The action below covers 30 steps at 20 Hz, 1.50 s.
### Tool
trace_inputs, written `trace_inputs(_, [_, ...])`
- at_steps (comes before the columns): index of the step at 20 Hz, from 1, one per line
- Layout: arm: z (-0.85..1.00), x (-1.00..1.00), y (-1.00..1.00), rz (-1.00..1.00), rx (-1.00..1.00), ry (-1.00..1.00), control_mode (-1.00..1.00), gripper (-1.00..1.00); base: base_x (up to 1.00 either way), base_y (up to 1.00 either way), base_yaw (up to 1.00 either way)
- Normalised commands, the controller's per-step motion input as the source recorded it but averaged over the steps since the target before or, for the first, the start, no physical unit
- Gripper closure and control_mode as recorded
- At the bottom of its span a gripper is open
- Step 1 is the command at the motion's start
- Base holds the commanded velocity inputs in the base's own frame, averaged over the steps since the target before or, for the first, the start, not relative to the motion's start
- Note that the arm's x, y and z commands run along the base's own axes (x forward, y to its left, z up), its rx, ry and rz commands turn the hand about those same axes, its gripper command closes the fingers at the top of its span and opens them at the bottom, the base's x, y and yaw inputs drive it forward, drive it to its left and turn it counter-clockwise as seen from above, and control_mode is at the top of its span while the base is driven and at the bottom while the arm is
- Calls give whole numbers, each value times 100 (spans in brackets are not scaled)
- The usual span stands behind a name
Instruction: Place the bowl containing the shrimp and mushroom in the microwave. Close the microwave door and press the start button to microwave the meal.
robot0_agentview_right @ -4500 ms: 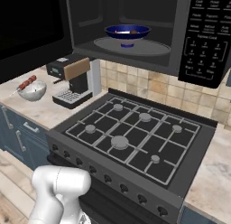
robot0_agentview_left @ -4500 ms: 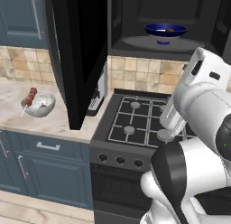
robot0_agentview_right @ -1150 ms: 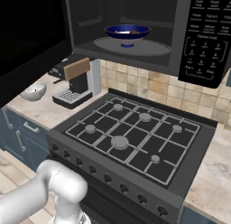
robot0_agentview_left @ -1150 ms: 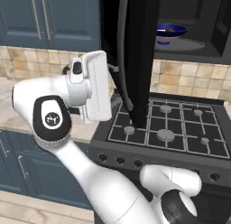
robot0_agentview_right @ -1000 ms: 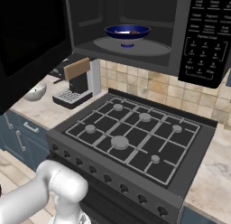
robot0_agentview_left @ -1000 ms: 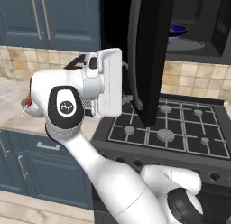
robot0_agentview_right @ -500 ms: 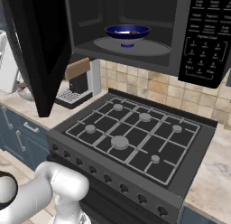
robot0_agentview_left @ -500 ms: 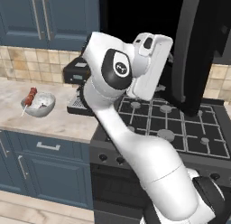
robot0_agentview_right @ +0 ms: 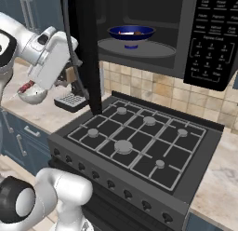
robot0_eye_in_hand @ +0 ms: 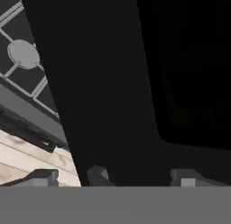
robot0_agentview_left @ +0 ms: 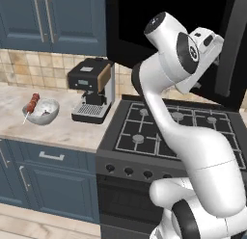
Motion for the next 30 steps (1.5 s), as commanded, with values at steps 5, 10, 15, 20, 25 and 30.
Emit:
trace_inputs(5, [-47, 67, -76, -3, -2, -31, -100, -100, 0, 0, 0])
trace_inputs(10, [-26, 70, -76, -3, -3, -34, -100, -100, 0, 0, 0])
trace_inputs(15, [1, 80, -64, -1, -1, -31, -100, -100, 0, 0, 0])
trace_inputs(20, [15, 66, -40, 3, 0, -25, -100, -100, 0, 0, 0])
trace_inputs(25, [35, 55, -36, 16, 3, -15, -100, -100, 0, 0, 0])
trace_inputs(30, [49, 50, -37, 21, 4, -7, -100, -100, 0, 0, 0])
